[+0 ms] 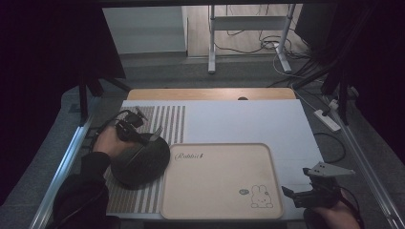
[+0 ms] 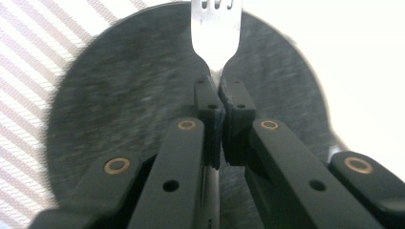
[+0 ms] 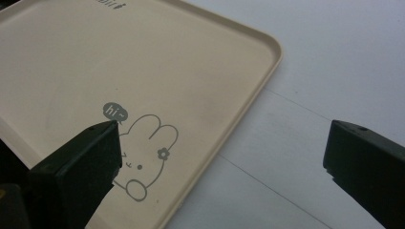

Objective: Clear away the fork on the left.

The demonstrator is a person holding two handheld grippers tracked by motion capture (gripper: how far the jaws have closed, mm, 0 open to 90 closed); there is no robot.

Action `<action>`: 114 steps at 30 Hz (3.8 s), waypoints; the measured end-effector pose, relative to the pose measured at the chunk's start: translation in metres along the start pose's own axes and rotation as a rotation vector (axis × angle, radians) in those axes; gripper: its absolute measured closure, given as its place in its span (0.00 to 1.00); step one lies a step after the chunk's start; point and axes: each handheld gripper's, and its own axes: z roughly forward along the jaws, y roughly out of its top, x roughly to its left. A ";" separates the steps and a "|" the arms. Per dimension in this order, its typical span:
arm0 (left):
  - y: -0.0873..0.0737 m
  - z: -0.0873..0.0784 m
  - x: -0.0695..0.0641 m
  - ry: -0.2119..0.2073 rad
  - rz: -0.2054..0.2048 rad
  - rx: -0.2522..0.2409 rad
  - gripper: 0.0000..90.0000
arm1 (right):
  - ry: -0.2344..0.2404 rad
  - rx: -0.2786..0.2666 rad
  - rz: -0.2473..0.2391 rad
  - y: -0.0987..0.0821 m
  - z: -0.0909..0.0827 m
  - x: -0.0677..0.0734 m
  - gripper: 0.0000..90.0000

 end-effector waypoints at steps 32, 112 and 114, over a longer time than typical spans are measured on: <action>0.035 0.066 -0.125 -0.079 -0.015 0.062 0.96 | 0.008 0.001 -0.010 0.000 0.001 0.000 0.00; -0.003 0.054 -0.104 -0.022 0.044 -0.234 0.53 | 0.032 -0.007 -0.029 0.000 -0.001 0.002 0.00; -0.004 0.052 -0.105 -0.019 0.054 -0.257 0.47 | 0.033 -0.005 -0.028 0.000 -0.001 0.002 0.00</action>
